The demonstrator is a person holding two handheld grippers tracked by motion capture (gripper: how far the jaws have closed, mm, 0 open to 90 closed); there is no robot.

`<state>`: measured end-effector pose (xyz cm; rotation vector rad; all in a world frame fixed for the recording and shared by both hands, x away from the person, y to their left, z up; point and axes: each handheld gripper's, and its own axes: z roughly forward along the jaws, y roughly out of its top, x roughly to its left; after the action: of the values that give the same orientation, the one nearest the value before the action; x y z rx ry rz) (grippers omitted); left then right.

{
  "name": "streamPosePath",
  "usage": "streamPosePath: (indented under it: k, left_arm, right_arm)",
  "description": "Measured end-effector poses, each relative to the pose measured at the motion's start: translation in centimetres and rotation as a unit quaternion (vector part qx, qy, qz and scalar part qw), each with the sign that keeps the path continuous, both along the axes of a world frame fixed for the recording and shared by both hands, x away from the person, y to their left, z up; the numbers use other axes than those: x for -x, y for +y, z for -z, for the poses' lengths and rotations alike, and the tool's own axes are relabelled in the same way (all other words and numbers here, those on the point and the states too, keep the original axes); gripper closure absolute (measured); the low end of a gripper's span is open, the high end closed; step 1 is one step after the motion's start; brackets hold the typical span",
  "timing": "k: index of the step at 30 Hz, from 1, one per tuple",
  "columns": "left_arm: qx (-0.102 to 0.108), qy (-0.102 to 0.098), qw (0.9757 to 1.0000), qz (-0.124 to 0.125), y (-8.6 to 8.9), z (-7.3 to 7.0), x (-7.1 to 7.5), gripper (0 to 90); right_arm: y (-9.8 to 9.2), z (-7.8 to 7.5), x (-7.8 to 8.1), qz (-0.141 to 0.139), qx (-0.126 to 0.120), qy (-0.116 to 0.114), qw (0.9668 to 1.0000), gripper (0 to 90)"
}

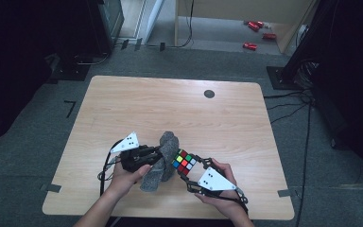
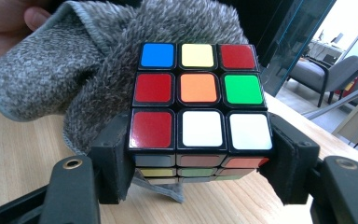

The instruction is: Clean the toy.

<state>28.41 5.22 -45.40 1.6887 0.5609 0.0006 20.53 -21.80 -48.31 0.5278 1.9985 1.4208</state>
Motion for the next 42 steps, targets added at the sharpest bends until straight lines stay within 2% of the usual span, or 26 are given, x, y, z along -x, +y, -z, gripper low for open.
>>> streamPosePath:
  k: [3, 6, 8, 10, 12, 14, 15, 16, 17, 18, 20, 24, 25, 27, 29, 30, 31, 32, 33, 34, 37, 39, 42]
  left_arm:
    - [0.014, -0.022, 0.9995, 0.015, -0.2, -1.0, 0.8, 80.7]
    - [0.039, -0.015, 0.9985, 0.036, -0.5, -1.8, 1.3, 80.0]
    - [0.038, -0.021, 0.9982, 0.041, -0.9, -2.2, 1.7, 79.5]
    - [0.018, -0.045, 0.9981, 0.04, -1.6, -2.3, 2.4, 79.1]
    - [-0.008, -0.072, 0.9963, 0.045, -2.3, -2.4, 3.1, 79.0]
    - [-0.045, -0.094, 0.9926, 0.062, -3.2, -2.4, 3.7, 78.5]
    - [-0.066, -0.112, 0.9891, 0.069, -3.6, -2.3, 4.1, 78.2]
    - [-0.081, -0.122, 0.9866, 0.072, -4.1, -2.3, 4.5, 78.1]
    - [-0.084, -0.122, 0.9864, 0.072, -4.3, -2.3, 4.6, 78.0]
    - [-0.085, -0.121, 0.9867, 0.068, -4.3, -2.3, 4.6, 77.9]
    - [-0.08, -0.112, 0.989, 0.055, -4.1, -2.3, 4.2, 78.2]
    - [-0.079, -0.105, 0.9913, 0.008, -3.1, -2.5, 3.4, 78.2]
    - [-0.073, -0.098, 0.9925, 0.002, -2.9, -2.5, 3.3, 78.2]
    - [-0.061, -0.093, 0.9937, 0.011, -2.7, -2.6, 3.3, 78.2]
    - [-0.063, -0.103, 0.992, 0.036, -3.2, -2.7, 3.8, 77.9]
    - [-0.073, -0.114, 0.9895, 0.052, -3.8, -2.7, 4.4, 77.7]
    - [-0.085, -0.124, 0.987, 0.057, -4.2, -2.6, 4.7, 77.6]
    - [-0.098, -0.135, 0.9843, 0.059, -4.6, -2.6, 5.0, 77.6]
    - [-0.104, -0.139, 0.9832, 0.055, -4.8, -2.6, 5.1, 77.6]
    - [-0.104, -0.14, 0.9837, 0.045, -4.7, -2.6, 5.1, 77.6]
    - [-0.084, -0.124, 0.9886, 0.011, -3.6, -2.8, 4.1, 78.9]
    - [-0.074, -0.114, 0.9907, -0.01, -2.6, -2.9, 3.4, 79.3]
    - [-0.069, -0.103, 0.9915, -0.04, -1.3, -2.8, 2.5, 79.7]
  right_arm:
    - [0.1, 0.1, 0.0, -0.002, 0.0, 0.001, 1.0, 34.6]
    - [0.2, 0.1, 0.0, -0.001, 0.001, 0.004, 1.0, 34.6]
    - [0.2, 0.2, -0.1, 0.003, 0.001, 0.005, 1.0, 34.6]
    - [0.4, 0.2, -0.1, 0.006, 0.003, 0.007, 1.0, 34.7]
    - [0.6, 0.3, -0.1, 0.009, 0.009, 0.012, 0.9998, 34.6]
    - [0.8, 0.4, -0.1, 0.011, 0.015, 0.017, 0.9997, 34.7]
    - [0.8, 0.3, -0.1, 0.011, 0.016, 0.02, 0.9996, 34.7]
    - [0.8, 0.3, -0.2, 0.012, 0.015, 0.024, 0.9995, 34.7]
    - [0.8, 0.2, -0.2, 0.014, 0.014, 0.025, 0.9995, 34.7]
    - [0.8, 0.2, -0.2, 0.014, 0.014, 0.026, 0.9995, 34.7]
    - [0.7, 0.2, -0.2, 0.016, 0.011, 0.032, 0.9993, 34.7]
    - [1.0, 0.2, -0.2, 0.011, 0.022, 0.035, 0.9991, 34.8]
    - [1.1, 0.2, -0.2, 0.01, 0.025, 0.034, 0.9991, 34.8]
    - [1.3, 0.3, -0.2, 0.008, 0.023, 0.032, 0.9992, 34.8]
    - [1.2, 0.2, -0.2, 0.01, 0.019, 0.032, 0.9993, 34.8]
    - [1.2, 0.1, -0.3, 0.011, 0.017, 0.031, 0.9993, 34.8]
    - [1.1, 0.1, -0.3, 0.015, 0.015, 0.032, 0.9993, 34.8]
    - [1.1, 0.0, -0.3, 0.017, 0.014, 0.032, 0.9993, 34.8]
    - [1.0, 0.0, -0.3, 0.019, 0.013, 0.031, 0.9992, 34.8]
    - [0.9, -0.1, -0.3, 0.019, 0.013, 0.03, 0.9993, 34.8]
    - [0.7, -0.1, -0.2, 0.023, 0.015, 0.029, 0.9992, 34.8]
    - [0.6, -0.1, -0.3, 0.023, 0.017, 0.027, 0.9992, 34.8]
    - [0.4, -0.1, -0.4, 0.024, 0.013, 0.026, 0.9993, 34.8]
